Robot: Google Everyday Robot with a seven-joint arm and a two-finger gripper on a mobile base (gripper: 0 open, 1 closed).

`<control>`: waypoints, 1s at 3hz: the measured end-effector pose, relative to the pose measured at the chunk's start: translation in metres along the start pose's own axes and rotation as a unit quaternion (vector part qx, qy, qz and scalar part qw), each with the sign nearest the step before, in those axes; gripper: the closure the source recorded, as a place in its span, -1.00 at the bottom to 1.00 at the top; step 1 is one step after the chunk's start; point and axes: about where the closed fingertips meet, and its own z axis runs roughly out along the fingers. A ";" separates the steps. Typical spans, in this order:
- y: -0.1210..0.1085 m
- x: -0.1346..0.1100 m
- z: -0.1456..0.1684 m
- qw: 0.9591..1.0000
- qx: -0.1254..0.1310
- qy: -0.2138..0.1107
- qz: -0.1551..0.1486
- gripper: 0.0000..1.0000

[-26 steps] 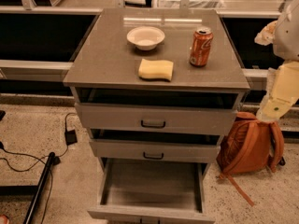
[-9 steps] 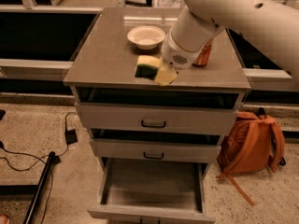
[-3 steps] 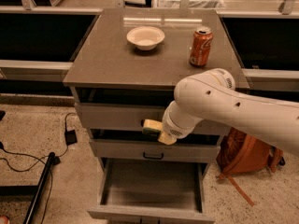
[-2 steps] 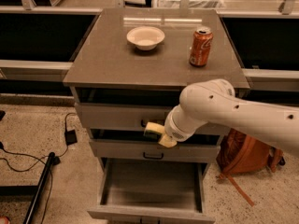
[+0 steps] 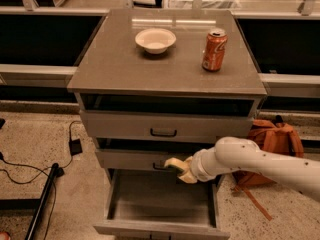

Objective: Place sponge into bottom drawer

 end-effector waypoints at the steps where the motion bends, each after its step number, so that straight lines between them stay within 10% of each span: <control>1: -0.002 0.028 0.017 0.999 -0.007 -0.050 -0.010 1.00; 3: -0.011 0.078 0.063 0.999 -0.027 -0.030 -0.007 1.00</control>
Offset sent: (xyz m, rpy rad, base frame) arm -0.0012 -0.0127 -0.0267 0.0850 -0.0281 0.0213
